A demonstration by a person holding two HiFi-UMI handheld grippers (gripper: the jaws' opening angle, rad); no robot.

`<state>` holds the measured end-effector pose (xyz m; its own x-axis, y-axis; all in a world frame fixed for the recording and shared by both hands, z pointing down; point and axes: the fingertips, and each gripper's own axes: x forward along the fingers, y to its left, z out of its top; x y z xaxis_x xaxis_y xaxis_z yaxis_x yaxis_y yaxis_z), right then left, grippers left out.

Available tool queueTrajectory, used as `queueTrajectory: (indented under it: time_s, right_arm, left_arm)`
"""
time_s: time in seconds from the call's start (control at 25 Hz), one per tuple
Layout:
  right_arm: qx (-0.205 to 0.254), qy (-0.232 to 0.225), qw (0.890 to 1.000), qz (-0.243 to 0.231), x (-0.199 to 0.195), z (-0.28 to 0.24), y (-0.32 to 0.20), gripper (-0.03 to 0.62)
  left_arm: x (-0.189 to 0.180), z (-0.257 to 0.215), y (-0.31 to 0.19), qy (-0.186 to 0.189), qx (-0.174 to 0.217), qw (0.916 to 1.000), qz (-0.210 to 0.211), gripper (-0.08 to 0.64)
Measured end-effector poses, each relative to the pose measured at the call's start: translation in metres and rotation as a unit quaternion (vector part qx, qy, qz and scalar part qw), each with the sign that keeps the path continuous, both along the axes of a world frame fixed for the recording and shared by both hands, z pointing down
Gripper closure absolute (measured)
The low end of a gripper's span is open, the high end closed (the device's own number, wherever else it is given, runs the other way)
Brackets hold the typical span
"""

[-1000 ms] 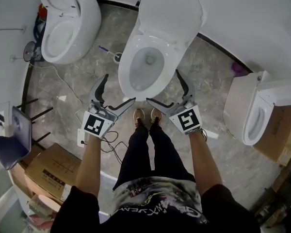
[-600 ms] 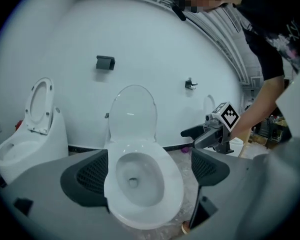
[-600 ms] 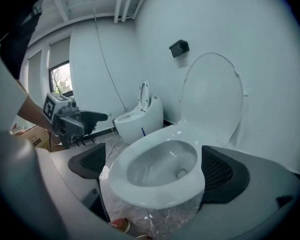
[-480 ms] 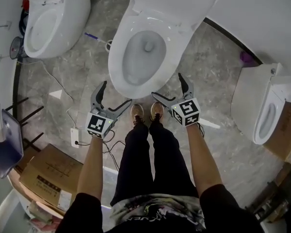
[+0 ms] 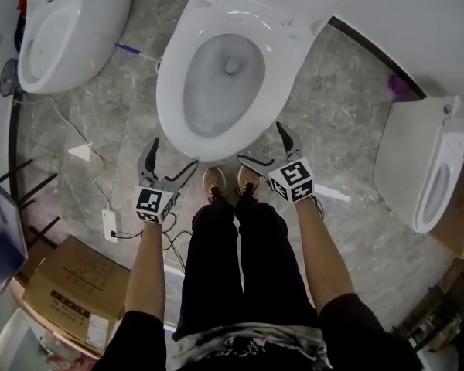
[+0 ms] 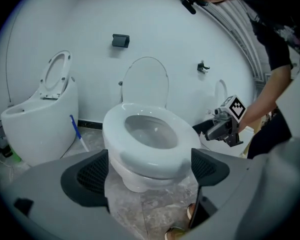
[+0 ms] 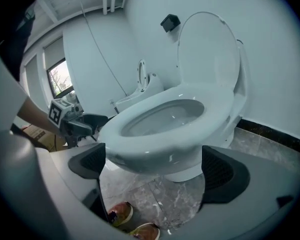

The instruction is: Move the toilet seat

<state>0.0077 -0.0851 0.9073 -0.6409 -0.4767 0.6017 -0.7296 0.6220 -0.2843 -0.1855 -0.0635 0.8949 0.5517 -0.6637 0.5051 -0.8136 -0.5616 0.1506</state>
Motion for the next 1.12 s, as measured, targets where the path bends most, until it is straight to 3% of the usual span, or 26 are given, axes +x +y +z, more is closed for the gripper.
queueTrajectory:
  time_s: [0.16,0.28,0.48,0.68,1.12]
  right_arm:
    - [0.009,0.006,1.0,-0.024,-0.007,0.018,0.011,0.009]
    - [0.018,-0.014,1.0,-0.011,-0.013,0.019,0.011,0.009]
    - [0.019,-0.045,0.999,0.006,-0.015,0.013,0.014,0.008]
    - [0.001,-0.08,0.996,0.025,-0.017,0.005,0.011,0.008]
    - [0.003,-0.115,0.992,0.046,-0.013,-0.039,0.006,0.008]
  left_arm:
    - [-0.001,0.019,0.002,0.006,0.003,1.0,0.002,0.055]
    - [-0.002,0.024,0.005,0.021,0.004,0.9997,-0.01,0.055]
    - [0.009,0.032,0.019,0.001,-0.004,0.9998,0.022,0.055]
    - [0.023,0.019,0.01,0.03,-0.007,0.9995,0.004,0.055]
    - [0.026,-0.041,0.003,0.042,0.033,0.9985,-0.005,0.055]
